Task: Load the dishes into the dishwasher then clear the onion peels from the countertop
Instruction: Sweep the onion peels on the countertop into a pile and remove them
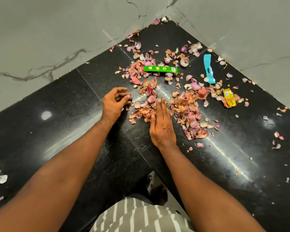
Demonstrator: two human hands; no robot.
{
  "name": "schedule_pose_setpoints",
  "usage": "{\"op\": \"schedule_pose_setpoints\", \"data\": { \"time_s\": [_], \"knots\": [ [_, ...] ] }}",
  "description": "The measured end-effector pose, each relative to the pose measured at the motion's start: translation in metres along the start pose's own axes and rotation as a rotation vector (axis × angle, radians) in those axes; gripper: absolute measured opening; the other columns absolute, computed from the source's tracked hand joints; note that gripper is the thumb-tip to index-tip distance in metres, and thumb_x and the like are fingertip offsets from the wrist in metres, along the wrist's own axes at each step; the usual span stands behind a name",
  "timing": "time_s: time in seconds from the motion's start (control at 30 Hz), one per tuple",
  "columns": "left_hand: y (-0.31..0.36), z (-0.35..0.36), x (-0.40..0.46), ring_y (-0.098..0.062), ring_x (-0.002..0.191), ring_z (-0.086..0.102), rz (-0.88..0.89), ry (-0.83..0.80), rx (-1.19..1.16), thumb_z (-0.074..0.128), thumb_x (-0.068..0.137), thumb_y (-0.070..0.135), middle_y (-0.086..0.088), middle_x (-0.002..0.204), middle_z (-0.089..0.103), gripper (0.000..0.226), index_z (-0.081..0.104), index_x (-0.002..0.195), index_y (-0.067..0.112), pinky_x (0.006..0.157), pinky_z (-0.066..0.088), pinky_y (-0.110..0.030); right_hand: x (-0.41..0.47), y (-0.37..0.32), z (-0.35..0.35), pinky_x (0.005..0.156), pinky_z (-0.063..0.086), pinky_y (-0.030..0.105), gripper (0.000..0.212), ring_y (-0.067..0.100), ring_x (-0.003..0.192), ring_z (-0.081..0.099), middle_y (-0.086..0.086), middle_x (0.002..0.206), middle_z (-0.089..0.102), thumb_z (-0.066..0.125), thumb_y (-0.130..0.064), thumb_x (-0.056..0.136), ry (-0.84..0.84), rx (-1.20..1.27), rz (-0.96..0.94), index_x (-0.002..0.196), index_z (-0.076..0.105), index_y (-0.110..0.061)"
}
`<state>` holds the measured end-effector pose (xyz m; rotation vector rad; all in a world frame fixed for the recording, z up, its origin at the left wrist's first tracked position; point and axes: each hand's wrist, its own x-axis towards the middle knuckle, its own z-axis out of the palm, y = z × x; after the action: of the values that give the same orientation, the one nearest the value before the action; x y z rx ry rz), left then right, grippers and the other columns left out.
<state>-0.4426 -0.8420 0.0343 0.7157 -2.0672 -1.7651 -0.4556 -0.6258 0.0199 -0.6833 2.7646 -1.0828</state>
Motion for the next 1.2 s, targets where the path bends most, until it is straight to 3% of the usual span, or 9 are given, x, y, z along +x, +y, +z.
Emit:
{"op": "schedule_pose_setpoints", "data": {
  "time_s": [0.1, 0.27, 0.43, 0.6, 0.77, 0.9, 0.97, 1.07, 1.2],
  "knots": [
    [0.000, 0.004, -0.004, -0.027, 0.071, 0.075, 0.021, 0.030, -0.007, 0.077, 0.093, 0.010, -0.015, 0.085, 0.077, 0.022, 0.068, 0.108, -0.003, 0.070, 0.065, -0.042, -0.003, 0.000, -0.001, 0.130, 0.012, 0.035, 0.056, 0.012, 0.160, 0.007, 0.002, 0.174, 0.012, 0.035, -0.020, 0.112, 0.055, 0.071, 0.009, 0.165, 0.021, -0.015],
    [-0.004, 0.004, -0.002, -0.037, 0.069, 0.074, 0.074, 0.020, 0.012, 0.072, 0.099, 0.020, -0.017, 0.081, 0.075, 0.020, 0.068, 0.103, 0.000, 0.063, 0.064, -0.040, -0.004, 0.001, -0.004, 0.124, 0.033, 0.037, 0.049, 0.022, 0.148, 0.037, 0.013, 0.155, 0.038, 0.045, 0.006, 0.101, 0.222, 0.200, -0.039, 0.148, 0.049, -0.004],
    [-0.006, 0.005, -0.005, -0.030, 0.070, 0.075, 0.114, 0.017, 0.058, 0.070, 0.100, 0.017, -0.014, 0.083, 0.076, 0.017, 0.068, 0.104, 0.000, 0.067, 0.064, -0.034, -0.011, -0.003, -0.011, 0.115, 0.046, 0.034, 0.073, 0.015, 0.143, 0.042, 0.009, 0.152, 0.032, 0.043, 0.023, 0.082, 0.314, 0.315, -0.023, 0.150, 0.043, -0.005],
    [-0.005, 0.005, -0.005, -0.029, 0.069, 0.075, 0.092, 0.018, 0.060, 0.069, 0.100, 0.015, -0.015, 0.082, 0.076, 0.018, 0.068, 0.103, -0.002, 0.065, 0.064, -0.035, -0.012, 0.004, -0.011, 0.100, 0.056, 0.025, 0.057, 0.007, 0.117, 0.062, 0.003, 0.138, 0.041, 0.053, 0.016, 0.092, 0.340, 0.408, 0.039, 0.143, 0.048, -0.008],
    [-0.004, 0.005, -0.001, -0.033, 0.066, 0.074, 0.043, 0.039, -0.004, 0.059, 0.106, 0.019, -0.021, 0.082, 0.074, 0.026, 0.067, 0.101, -0.005, 0.059, 0.064, -0.041, -0.011, 0.008, -0.016, 0.082, 0.056, 0.035, 0.006, 0.009, 0.096, 0.059, -0.002, 0.108, 0.056, 0.067, -0.017, 0.102, 0.316, 0.300, -0.071, 0.106, 0.064, -0.012],
    [-0.004, 0.000, 0.007, -0.035, 0.069, 0.073, -0.030, 0.034, -0.190, 0.046, 0.111, 0.032, -0.031, 0.090, 0.071, 0.047, 0.066, 0.104, -0.011, 0.057, 0.062, -0.037, -0.009, 0.008, -0.012, 0.091, 0.054, 0.038, 0.016, 0.011, 0.107, 0.061, 0.001, 0.114, 0.065, 0.058, -0.008, 0.104, 0.323, 0.301, -0.047, 0.116, 0.069, -0.010],
    [-0.002, -0.003, 0.009, -0.039, 0.079, 0.074, -0.077, 0.047, -0.317, 0.041, 0.111, 0.041, -0.028, 0.096, 0.073, 0.054, 0.067, 0.105, -0.006, 0.060, 0.063, -0.039, -0.010, 0.004, -0.012, 0.102, 0.052, 0.035, 0.027, 0.012, 0.117, 0.061, 0.003, 0.124, 0.066, 0.056, -0.008, 0.104, 0.246, 0.237, -0.116, 0.129, 0.066, -0.010],
    [-0.003, -0.009, 0.019, -0.037, 0.108, 0.073, -0.125, 0.147, -0.548, 0.035, 0.110, 0.048, -0.023, 0.114, 0.073, 0.055, 0.067, 0.102, 0.004, 0.080, 0.063, -0.044, -0.009, -0.022, -0.002, 0.118, 0.042, 0.039, 0.039, 0.018, 0.136, 0.054, 0.006, 0.145, 0.061, 0.052, -0.015, 0.104, -0.104, 0.138, -0.313, 0.143, 0.059, -0.013],
    [-0.008, -0.010, 0.027, -0.028, 0.126, 0.065, -0.128, 0.207, -0.639, 0.033, 0.111, 0.048, -0.021, 0.134, 0.066, 0.051, 0.065, 0.106, 0.008, 0.102, 0.056, -0.049, -0.017, -0.058, 0.041, 0.128, 0.018, 0.044, 0.054, 0.027, 0.155, 0.027, 0.013, 0.168, 0.031, 0.043, -0.033, 0.109, -0.486, -0.160, -0.484, 0.159, 0.038, -0.014]
  ]
}}
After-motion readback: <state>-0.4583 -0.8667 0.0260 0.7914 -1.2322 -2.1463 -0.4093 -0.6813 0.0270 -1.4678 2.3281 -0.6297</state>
